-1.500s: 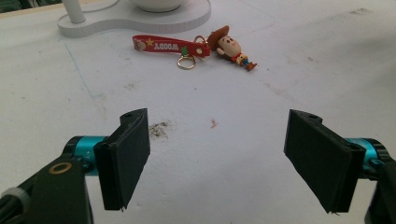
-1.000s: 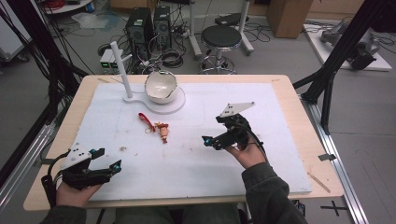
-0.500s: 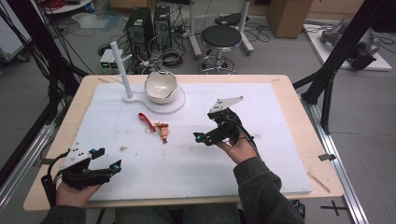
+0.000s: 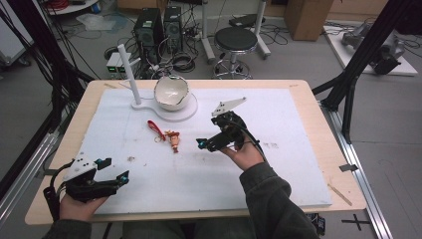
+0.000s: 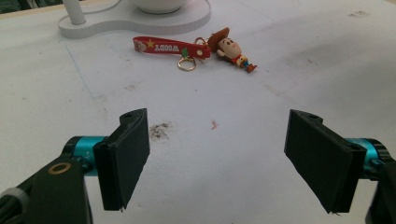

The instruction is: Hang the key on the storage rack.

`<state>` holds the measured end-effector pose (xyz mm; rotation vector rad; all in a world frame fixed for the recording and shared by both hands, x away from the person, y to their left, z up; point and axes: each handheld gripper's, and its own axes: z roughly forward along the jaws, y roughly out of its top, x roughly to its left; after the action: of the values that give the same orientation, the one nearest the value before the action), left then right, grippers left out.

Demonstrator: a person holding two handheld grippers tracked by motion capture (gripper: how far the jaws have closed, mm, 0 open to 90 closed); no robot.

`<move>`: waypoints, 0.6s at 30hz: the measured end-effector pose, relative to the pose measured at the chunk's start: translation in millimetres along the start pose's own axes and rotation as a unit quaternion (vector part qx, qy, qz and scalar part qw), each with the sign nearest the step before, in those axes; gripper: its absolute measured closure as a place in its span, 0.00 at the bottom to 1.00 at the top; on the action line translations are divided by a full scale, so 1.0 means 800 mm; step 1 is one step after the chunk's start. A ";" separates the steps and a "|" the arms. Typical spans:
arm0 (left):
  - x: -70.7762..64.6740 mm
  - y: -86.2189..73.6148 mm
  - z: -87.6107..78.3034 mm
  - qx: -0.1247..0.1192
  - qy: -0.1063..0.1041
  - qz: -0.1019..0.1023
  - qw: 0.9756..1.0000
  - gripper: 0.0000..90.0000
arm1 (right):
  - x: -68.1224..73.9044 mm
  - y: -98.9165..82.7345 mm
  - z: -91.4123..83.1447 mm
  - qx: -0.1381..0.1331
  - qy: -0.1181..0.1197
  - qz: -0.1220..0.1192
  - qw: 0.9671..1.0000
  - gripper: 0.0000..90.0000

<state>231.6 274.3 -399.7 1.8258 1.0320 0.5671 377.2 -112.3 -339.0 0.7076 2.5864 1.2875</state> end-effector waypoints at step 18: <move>0.001 -0.001 -0.001 -0.001 -0.001 -0.002 1.000 0.25 | -0.001 0.032 0.037 0.019 0.002 0.003 1.000 0.06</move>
<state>231.4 275.4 -400.0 1.8220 1.0338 0.5641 396.6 -78.5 -336.9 0.7199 2.6209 1.2464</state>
